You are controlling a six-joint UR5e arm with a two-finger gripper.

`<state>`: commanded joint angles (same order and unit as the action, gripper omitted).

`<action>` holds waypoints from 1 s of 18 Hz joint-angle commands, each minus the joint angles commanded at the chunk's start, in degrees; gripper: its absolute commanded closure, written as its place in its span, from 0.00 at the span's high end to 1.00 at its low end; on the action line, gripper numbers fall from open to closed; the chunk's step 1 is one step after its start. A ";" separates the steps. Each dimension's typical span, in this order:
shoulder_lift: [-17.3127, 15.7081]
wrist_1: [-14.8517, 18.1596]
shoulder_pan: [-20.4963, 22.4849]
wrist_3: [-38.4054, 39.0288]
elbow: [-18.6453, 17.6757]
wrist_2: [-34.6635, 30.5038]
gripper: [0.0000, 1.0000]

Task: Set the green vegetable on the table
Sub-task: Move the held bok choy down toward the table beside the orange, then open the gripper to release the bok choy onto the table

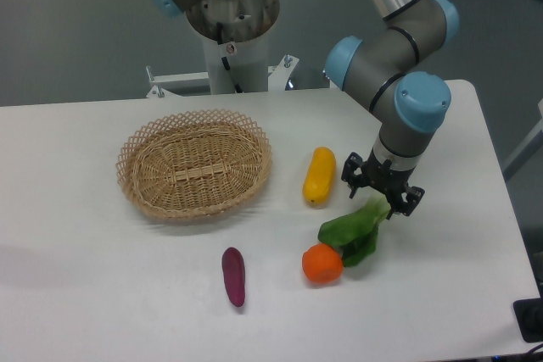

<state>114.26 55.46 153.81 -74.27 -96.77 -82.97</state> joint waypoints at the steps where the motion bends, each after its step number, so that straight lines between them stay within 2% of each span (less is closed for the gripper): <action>1: -0.26 0.17 0.09 0.17 0.44 -0.09 1.00; 6: -0.88 0.44 1.41 -0.09 3.34 -0.27 1.00; 9: -1.76 0.44 2.89 -0.62 3.69 -0.18 1.00; 13: -1.85 1.67 3.87 -1.49 6.41 -0.35 1.00; 16: -1.67 6.22 4.22 -7.10 8.69 -4.21 1.00; 18: -1.23 8.08 4.48 -8.43 10.45 -5.01 1.00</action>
<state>113.02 63.54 158.29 -82.70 -86.32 -87.98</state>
